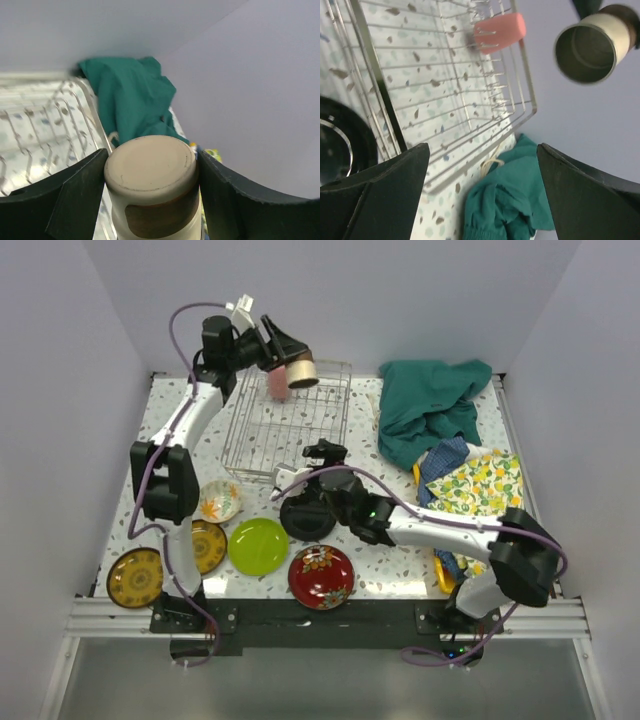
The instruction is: Load the mixed dishes into the dish rack
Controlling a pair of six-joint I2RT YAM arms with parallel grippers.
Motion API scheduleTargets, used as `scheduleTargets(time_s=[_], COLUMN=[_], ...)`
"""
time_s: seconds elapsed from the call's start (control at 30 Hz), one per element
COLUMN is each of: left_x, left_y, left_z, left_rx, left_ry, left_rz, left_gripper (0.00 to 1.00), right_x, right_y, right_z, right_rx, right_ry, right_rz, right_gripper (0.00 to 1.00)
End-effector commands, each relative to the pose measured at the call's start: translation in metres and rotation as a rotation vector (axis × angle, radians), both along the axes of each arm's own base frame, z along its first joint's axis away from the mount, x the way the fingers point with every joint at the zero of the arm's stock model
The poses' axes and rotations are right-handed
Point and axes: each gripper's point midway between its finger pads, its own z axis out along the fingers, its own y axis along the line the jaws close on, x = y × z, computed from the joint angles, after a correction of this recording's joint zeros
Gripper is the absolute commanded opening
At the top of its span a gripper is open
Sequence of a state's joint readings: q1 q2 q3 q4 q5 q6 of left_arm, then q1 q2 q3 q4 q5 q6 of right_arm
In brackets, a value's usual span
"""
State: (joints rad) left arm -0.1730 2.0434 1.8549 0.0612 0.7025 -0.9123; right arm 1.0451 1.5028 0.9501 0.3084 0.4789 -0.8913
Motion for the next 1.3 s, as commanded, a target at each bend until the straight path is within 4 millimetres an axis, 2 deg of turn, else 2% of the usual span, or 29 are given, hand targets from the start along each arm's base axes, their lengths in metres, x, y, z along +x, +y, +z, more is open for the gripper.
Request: scheduleTargets(time_s=[0.0, 0.07, 0.1, 0.17, 0.2, 0.27, 0.3, 0.33, 0.37, 0.4, 0.47, 0.5, 0.57, 0.6, 0.67, 0.7, 0.77, 0.83, 0.87, 0.93, 0.97, 1.13, 1.27], left_x=[0.042, 0.054, 0.067, 0.075, 0.081, 0.086, 0.089, 0.09, 0.092, 0.098, 0.105, 0.111, 0.116, 0.122, 0.128, 0.132, 0.134, 0.137, 0.14, 0.143, 0.146, 0.153, 0.155], left_y=[-0.017, -0.023, -0.018, -0.024, -0.019, -0.023, -0.018, -0.019, -0.017, -0.013, -0.009, -0.009, -0.01, -0.011, -0.013, -0.015, -0.016, -0.018, -0.019, -0.019, -0.02, -0.02, -0.017], left_z=[0.03, 0.024, 0.013, 0.014, 0.002, 0.012, -0.002, 0.009, 0.005, -0.002, 0.005, -0.005, -0.003, -0.018, -0.023, -0.036, -0.046, -0.044, -0.054, -0.053, -0.063, -0.076, -0.096], left_rx=[0.286, 0.382, 0.431, 0.493, 0.534, 0.567, 0.598, 0.586, 0.609, 0.621, 0.615, 0.627, 0.62, 0.631, 0.629, 0.637, 0.626, 0.606, 0.611, 0.601, 0.605, 0.604, 0.619], left_ry=[-0.43, -0.517, -0.52, -0.633, -0.637, -0.764, -0.762, -0.824, -0.838, -0.829, -0.859, -0.851, -0.871, -0.854, -0.856, -0.844, -0.858, -0.868, -0.859, -0.875, -0.869, -0.871, -0.845], left_rz=[0.043, 0.078, 0.144, 0.186, 0.236, 0.303, 0.345, 0.388, 0.412, 0.453, 0.501, 0.515, 0.527, 0.524, 0.525, 0.52, 0.523, 0.531, 0.53, 0.542, 0.539, 0.556, 0.558], left_gripper=[0.0, 0.0, 0.0, 0.0, 0.0, 0.0, 0.0, 0.0, 0.0, 0.0, 0.0, 0.0, 0.0, 0.0, 0.0, 0.0, 0.0, 0.0, 0.0, 0.0, 0.0, 0.0, 0.0], right_x=[-0.039, -0.042, -0.043, -0.042, -0.042, -0.04, -0.04, -0.039, -0.039, -0.039, -0.039, -0.04, -0.04, -0.041, -0.04, -0.039, -0.034, -0.029, -0.028, -0.026, -0.026, -0.022, -0.019], right_y=[-0.038, -0.046, -0.051, -0.059, -0.063, -0.07, -0.074, -0.078, -0.082, -0.085, -0.091, -0.094, -0.098, -0.099, -0.102, -0.102, -0.105, -0.108, -0.109, -0.111, -0.112, -0.119, -0.12], right_z=[-0.04, -0.036, -0.036, -0.03, -0.029, -0.024, -0.024, -0.024, -0.022, -0.022, -0.023, -0.024, -0.026, -0.027, -0.029, -0.029, -0.03, -0.031, -0.032, -0.035, -0.036, -0.042, -0.047], right_rx=[-0.147, -0.136, -0.135, -0.11, -0.111, -0.09, -0.091, -0.089, -0.09, -0.097, -0.104, -0.112, -0.118, -0.128, -0.137, -0.136, -0.143, -0.148, -0.148, -0.153, -0.155, -0.149, -0.149], right_ry=[0.356, 0.375, 0.383, 0.39, 0.397, 0.397, 0.404, 0.405, 0.404, 0.408, 0.412, 0.42, 0.429, 0.44, 0.446, 0.45, 0.449, 0.449, 0.45, 0.46, 0.467, 0.503, 0.517], right_rz=[0.001, -0.027, -0.041, -0.074, -0.085, -0.113, -0.123, -0.135, -0.144, -0.151, -0.167, -0.179, -0.191, -0.196, -0.206, -0.212, -0.237, -0.254, -0.259, -0.266, -0.271, -0.302, -0.312], right_gripper=[0.94, 0.96, 0.96, 0.96, 0.96, 0.96, 0.96, 0.96, 0.96, 0.96, 0.96, 0.96, 0.96, 0.96, 0.97, 0.97, 0.98, 0.98, 0.98, 0.98, 0.98, 0.98, 0.98])
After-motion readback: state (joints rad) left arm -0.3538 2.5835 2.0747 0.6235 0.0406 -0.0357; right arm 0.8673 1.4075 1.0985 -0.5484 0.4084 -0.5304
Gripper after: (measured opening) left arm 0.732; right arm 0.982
